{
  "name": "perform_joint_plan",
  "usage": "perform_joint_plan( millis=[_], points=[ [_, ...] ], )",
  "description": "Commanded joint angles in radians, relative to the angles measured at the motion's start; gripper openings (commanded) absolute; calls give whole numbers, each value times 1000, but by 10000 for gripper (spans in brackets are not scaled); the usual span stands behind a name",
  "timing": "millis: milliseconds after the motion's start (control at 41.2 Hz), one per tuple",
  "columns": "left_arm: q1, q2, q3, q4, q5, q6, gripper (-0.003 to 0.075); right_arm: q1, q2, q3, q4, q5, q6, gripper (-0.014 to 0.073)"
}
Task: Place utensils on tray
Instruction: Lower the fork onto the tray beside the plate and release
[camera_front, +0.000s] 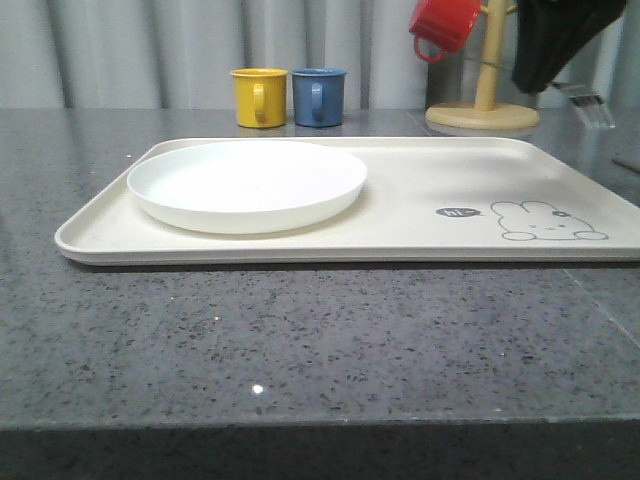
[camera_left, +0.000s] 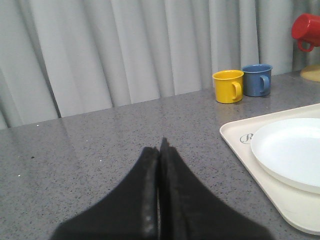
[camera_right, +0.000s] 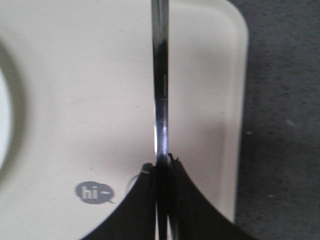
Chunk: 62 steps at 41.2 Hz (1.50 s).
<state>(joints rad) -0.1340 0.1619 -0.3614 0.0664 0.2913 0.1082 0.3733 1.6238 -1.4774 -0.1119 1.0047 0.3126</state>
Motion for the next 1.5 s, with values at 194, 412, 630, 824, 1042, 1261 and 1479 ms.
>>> perform_joint_plan(
  millis=[194,412,630,824,1042,1261,1479],
  points=[
    [-8,10,-25,-5,-84,-9,-19,111,100,-132,-19,-19,184,-102],
    [-8,10,-25,-5,-84,-9,-19,127,159,-134,35,-38,243,-102],
    [-8,10,-25,-5,-84,-9,-19,127,203,-134,60,-60,243,-102],
    [-8,10,-25,-5,-84,-9,-19,127,212,-134,60,-61,244,-77],
    [-8,10,-25,-5,-84,-9,-19,127,212,-134,77,-60,245,143],
    [-8,10,-25,-5,-84,-9,-19,127,202,-135,83,-60,245,326],
    [-8,10,-25,-5,-84,-9,-19,107,117,-135,25,-42,240,363]
  ],
)
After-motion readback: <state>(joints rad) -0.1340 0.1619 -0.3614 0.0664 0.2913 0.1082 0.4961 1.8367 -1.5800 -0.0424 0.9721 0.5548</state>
